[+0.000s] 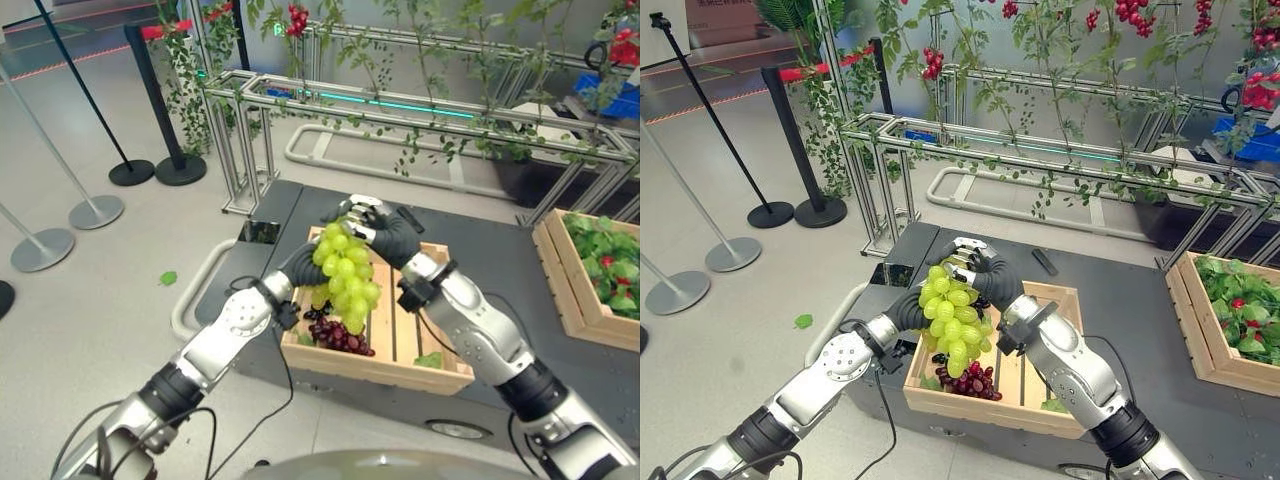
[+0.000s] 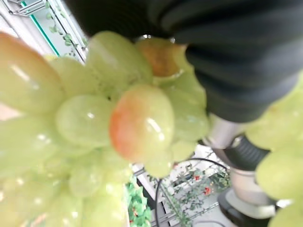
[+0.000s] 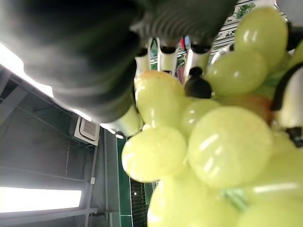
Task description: Pick up the fruits from the basket on one side to the basket on the other side
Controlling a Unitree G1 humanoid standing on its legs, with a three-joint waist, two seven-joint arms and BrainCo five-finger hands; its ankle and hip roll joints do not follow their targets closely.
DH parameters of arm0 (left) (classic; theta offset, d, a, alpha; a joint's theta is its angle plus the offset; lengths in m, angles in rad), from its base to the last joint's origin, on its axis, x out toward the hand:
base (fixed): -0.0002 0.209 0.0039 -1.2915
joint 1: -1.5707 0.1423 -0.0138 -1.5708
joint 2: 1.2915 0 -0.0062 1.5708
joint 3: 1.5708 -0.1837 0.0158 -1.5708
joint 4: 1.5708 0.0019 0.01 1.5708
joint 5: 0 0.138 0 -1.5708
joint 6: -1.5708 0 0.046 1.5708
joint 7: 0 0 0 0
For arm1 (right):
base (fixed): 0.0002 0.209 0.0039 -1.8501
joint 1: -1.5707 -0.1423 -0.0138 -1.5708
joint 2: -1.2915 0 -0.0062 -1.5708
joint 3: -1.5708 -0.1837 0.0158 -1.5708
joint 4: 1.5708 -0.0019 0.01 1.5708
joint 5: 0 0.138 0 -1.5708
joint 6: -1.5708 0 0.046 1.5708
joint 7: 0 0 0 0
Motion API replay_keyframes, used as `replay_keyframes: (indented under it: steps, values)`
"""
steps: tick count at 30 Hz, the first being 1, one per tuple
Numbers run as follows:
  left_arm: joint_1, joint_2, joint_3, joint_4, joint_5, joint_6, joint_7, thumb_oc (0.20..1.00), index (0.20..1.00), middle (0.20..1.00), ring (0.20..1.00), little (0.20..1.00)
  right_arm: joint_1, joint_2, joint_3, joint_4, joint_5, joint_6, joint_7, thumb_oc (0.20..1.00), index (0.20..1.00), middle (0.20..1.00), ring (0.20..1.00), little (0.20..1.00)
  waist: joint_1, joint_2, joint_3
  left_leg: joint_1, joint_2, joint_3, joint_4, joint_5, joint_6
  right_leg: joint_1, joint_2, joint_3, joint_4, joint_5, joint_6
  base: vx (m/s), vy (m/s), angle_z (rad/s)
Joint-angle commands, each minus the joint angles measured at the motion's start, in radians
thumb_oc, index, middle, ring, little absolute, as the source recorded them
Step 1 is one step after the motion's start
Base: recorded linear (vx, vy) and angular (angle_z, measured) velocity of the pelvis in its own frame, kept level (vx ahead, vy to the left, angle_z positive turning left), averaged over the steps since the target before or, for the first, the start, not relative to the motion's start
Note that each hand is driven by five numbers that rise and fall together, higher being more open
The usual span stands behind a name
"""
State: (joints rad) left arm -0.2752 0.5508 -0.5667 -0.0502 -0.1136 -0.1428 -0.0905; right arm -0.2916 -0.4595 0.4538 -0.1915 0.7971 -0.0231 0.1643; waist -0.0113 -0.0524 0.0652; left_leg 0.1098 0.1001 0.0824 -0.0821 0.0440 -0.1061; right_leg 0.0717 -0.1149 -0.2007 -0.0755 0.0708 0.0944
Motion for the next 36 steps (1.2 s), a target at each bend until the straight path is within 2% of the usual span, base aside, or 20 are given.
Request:
replay_keyframes:
  steps: [1, 3, 4, 5, 6, 7, 8, 18, 21, 22, 24, 25, 28, 30, 31, 33, 36]
  values:
    - [-0.049, -0.002, 0.069, 0.009, -0.064, -0.044, 0.020, 0.200, 0.200, 0.200, 0.200, 0.200, -0.079, 0.054, 0.025, -0.133, 0.032, -0.085, 0.024, 0.200, 0.200, 0.200, 0.200, 0.200, -0.017, -0.033, -0.022, -0.072, -0.040, -0.029, 0.101, -0.074, 0.055, -0.001, -0.012, -0.047, 0.110, -0.114, 0.039, 0.00, 0.000, 0.00]
    - [-0.042, 0.002, 0.078, 0.009, -0.067, -0.046, 0.017, 0.200, 0.200, 0.200, 0.200, 0.200, -0.079, 0.049, 0.021, -0.131, 0.025, -0.085, 0.025, 0.200, 0.200, 0.200, 0.200, 0.200, -0.017, -0.033, -0.023, -0.073, -0.040, -0.029, 0.102, -0.075, 0.055, 0.000, -0.012, -0.048, 0.111, -0.115, 0.039, 0.00, 0.000, 0.00]
    - [-0.038, 0.004, 0.081, 0.008, -0.069, -0.046, 0.016, 0.200, 0.200, 0.200, 0.200, 0.200, -0.077, 0.047, 0.017, -0.131, 0.021, -0.085, 0.026, 0.235, 0.235, 0.235, 0.235, 0.235, -0.016, -0.032, -0.023, -0.072, -0.039, -0.029, 0.101, -0.075, 0.055, 0.000, -0.012, -0.049, 0.111, -0.115, 0.039, 0.00, 0.000, 0.00]
    - [-0.034, 0.005, 0.084, 0.005, -0.070, -0.046, 0.016, 0.200, 0.200, 0.200, 0.200, 0.200, -0.076, 0.046, 0.015, -0.130, 0.020, -0.085, 0.026, 0.542, 0.542, 0.542, 0.542, 0.542, -0.016, -0.032, -0.023, -0.071, -0.039, -0.030, 0.101, -0.075, 0.055, 0.000, -0.012, -0.048, 0.111, -0.115, 0.039, 0.00, 0.000, 0.00]
    - [-0.034, 0.005, 0.084, 0.005, -0.070, -0.046, 0.016, 0.200, 0.200, 0.200, 0.200, 0.200, -0.076, 0.046, 0.015, -0.130, 0.020, -0.085, 0.026, 0.567, 0.567, 0.567, 0.567, 0.567, -0.016, -0.032, -0.023, -0.071, -0.039, -0.030, 0.101, -0.075, 0.055, 0.000, -0.012, -0.048, 0.111, -0.116, 0.039, 0.00, 0.000, 0.00]
    - [-0.030, 0.006, 0.087, 0.005, -0.071, -0.048, 0.018, 0.200, 0.200, 0.200, 0.200, 0.200, -0.072, 0.045, 0.013, -0.130, 0.020, -0.087, 0.025, 0.812, 0.812, 0.812, 0.812, 0.812, -0.016, -0.032, -0.023, -0.070, -0.039, -0.030, 0.100, -0.075, 0.055, 0.001, -0.012, -0.048, 0.111, -0.116, 0.039, 0.00, 0.000, 0.00]
    - [-0.026, 0.007, 0.093, 0.007, -0.072, -0.048, 0.017, 0.200, 0.200, 0.200, 0.200, 0.200, -0.069, 0.044, 0.008, -0.129, 0.013, -0.090, 0.022, 1.000, 1.000, 1.000, 1.000, 1.000, -0.015, -0.033, -0.023, -0.070, -0.039, -0.030, 0.100, -0.074, 0.055, 0.002, -0.011, -0.051, 0.110, -0.117, 0.038, 0.00, 0.000, 0.00]
    - [0.005, 0.010, 0.120, 0.010, -0.095, -0.050, 0.017, 0.200, 0.200, 0.200, 0.200, 0.200, -0.044, 0.016, -0.051, -0.124, -0.056, -0.107, -0.001, 1.000, 1.000, 1.000, 1.000, 1.000, -0.018, -0.031, -0.022, -0.075, -0.039, -0.034, 0.098, -0.071, 0.055, -0.003, -0.012, -0.052, 0.112, -0.115, 0.039, 0.00, 0.000, 0.00]
    - [0.030, 0.007, 0.155, 0.008, -0.132, -0.051, 0.013, 0.200, 0.200, 0.200, 0.200, 0.200, -0.002, -0.043, -0.160, -0.120, -0.168, -0.128, -0.025, 1.000, 1.000, 1.000, 1.000, 1.000, -0.022, -0.031, -0.025, -0.076, -0.040, -0.034, 0.097, -0.072, 0.056, -0.003, -0.013, -0.055, 0.111, -0.115, 0.041, 0.00, 0.000, 0.00]
    - [-0.004, -0.030, 0.122, 0.017, -0.124, -0.050, 0.022, 0.200, 0.200, 0.200, 0.200, 0.200, 0.023, -0.058, -0.189, -0.108, -0.182, -0.145, -0.033, 1.000, 1.000, 1.000, 1.000, 1.000, -0.027, -0.032, -0.026, -0.074, -0.041, -0.034, 0.096, -0.073, 0.057, -0.003, -0.013, -0.056, 0.111, -0.115, 0.042, 0.00, 0.000, 0.00]
    - [0.008, -0.031, 0.144, 0.046, -0.108, -0.055, 0.026, 0.200, 0.200, 0.200, 0.200, 0.200, 0.072, -0.084, -0.273, -0.101, -0.204, -0.161, -0.058, 1.000, 1.000, 1.000, 1.000, 1.000, -0.034, -0.032, -0.028, -0.073, -0.041, -0.033, 0.094, -0.073, 0.057, -0.003, -0.013, -0.055, 0.110, -0.115, 0.044, 0.00, 0.000, 0.00]
    - [0.009, -0.032, 0.142, 0.045, -0.108, -0.055, 0.026, 0.200, 0.200, 0.200, 0.200, 0.200, 0.076, -0.085, -0.275, -0.103, -0.204, -0.160, -0.058, 1.000, 1.000, 1.000, 1.000, 1.000, -0.032, -0.032, -0.029, -0.073, -0.041, -0.033, 0.094, -0.073, 0.057, -0.003, -0.013, -0.055, 0.110, -0.115, 0.044, 0.00, 0.000, 0.00]
    - [0.094, -0.005, 0.250, 0.023, -0.173, -0.065, 0.013, 0.200, 0.200, 0.200, 0.200, 0.200, 0.177, -0.089, -0.435, -0.046, -0.173, -0.187, -0.079, 1.000, 1.000, 1.000, 1.000, 1.000, -0.035, -0.031, -0.030, -0.072, -0.041, -0.035, 0.086, -0.072, 0.057, -0.001, -0.014, -0.062, 0.109, -0.114, 0.046, 0.00, 0.000, 0.00]
    - [0.122, -0.001, 0.275, 0.021, -0.192, -0.066, 0.008, 0.200, 0.200, 0.200, 0.200, 0.200, 0.199, -0.083, -0.457, -0.041, -0.164, -0.192, -0.074, 1.000, 1.000, 1.000, 1.000, 1.000, -0.036, -0.031, -0.032, -0.073, -0.042, -0.036, 0.086, -0.072, 0.057, -0.003, -0.014, -0.063, 0.110, -0.114, 0.046, 0.01, 0.001, 0.02]
    - [0.174, -0.004, 0.342, 0.006, -0.237, -0.066, 0.002, 0.200, 0.200, 0.200, 0.200, 0.200, 0.252, -0.072, -0.515, -0.035, -0.174, -0.195, -0.078, 1.000, 1.000, 1.000, 1.000, 1.000, -0.035, -0.029, -0.031, -0.073, -0.043, -0.038, 0.083, -0.073, 0.058, -0.005, -0.015, -0.064, 0.111, -0.115, 0.045, 0.00, 0.000, 0.00]
    - [0.194, -0.005, 0.361, 0.001, -0.253, -0.064, 0.000, 0.200, 0.200, 0.200, 0.200, 0.200, 0.270, -0.065, -0.526, -0.025, -0.175, -0.196, -0.076, 1.000, 1.000, 1.000, 1.000, 1.000, -0.034, -0.029, -0.032, -0.074, -0.044, -0.039, 0.083, -0.073, 0.058, -0.004, -0.015, -0.065, 0.110, -0.115, 0.045, 0.00, 0.000, 0.00]
    - [0.256, -0.020, 0.456, -0.008, -0.282, -0.073, -0.002, 0.200, 0.200, 0.200, 0.200, 0.200, 0.329, -0.020, -0.598, 0.006, -0.212, -0.202, -0.086, 1.000, 1.000, 1.000, 1.000, 1.000, -0.034, -0.027, -0.030, -0.077, -0.047, -0.040, 0.080, -0.071, 0.059, -0.007, -0.015, -0.066, 0.109, -0.116, 0.045, 0.00, -0.001, 0.01]
